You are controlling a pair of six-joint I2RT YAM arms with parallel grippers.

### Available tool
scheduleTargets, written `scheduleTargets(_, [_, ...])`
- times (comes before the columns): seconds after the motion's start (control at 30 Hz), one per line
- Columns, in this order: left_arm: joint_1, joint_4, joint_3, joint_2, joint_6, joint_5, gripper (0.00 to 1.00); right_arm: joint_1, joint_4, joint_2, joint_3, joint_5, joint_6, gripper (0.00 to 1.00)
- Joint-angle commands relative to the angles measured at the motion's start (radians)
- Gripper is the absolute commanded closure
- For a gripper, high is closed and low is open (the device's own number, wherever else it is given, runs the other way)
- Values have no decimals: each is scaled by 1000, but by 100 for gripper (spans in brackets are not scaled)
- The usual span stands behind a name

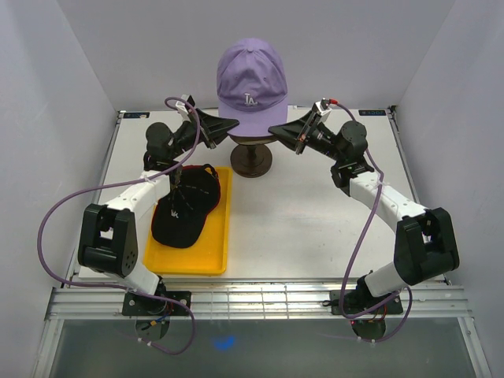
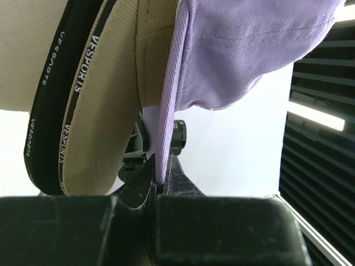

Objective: Stack the hats

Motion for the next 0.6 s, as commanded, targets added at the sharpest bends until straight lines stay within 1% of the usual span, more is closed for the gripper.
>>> scheduleTargets(0.0, [14, -39, -7, -60, 10, 150, 96, -81, -87, -10, -16, 104, -10, 92])
scheduleTargets(0.03, [17, -39, -6, -63, 12, 150, 88, -81, -90, -10, -15, 104, -9, 92])
scheduleTargets(0.1, [22, -39, 0, -67, 18, 157, 79, -82, -92, -10, -10, 104, -6, 92])
scheduleTargets(0.13, [26, -39, 3, -72, 19, 159, 72, -84, -92, -10, -9, 102, -4, 92])
scheduleTargets(0.23, [41, -39, 11, -80, 18, 170, 66, -84, -92, -8, 2, 101, 5, 92])
scheduleTargets(0.27, [45, -41, 13, -83, 18, 174, 61, -85, -92, -8, 5, 101, 5, 92])
scheduleTargets(0.37, [55, -39, 17, -86, 16, 184, 56, -87, -101, -10, 10, 105, 10, 92])
scheduleTargets(0.57, [65, -39, 17, -91, 26, 193, 51, -87, -144, -14, 24, 116, 13, 92])
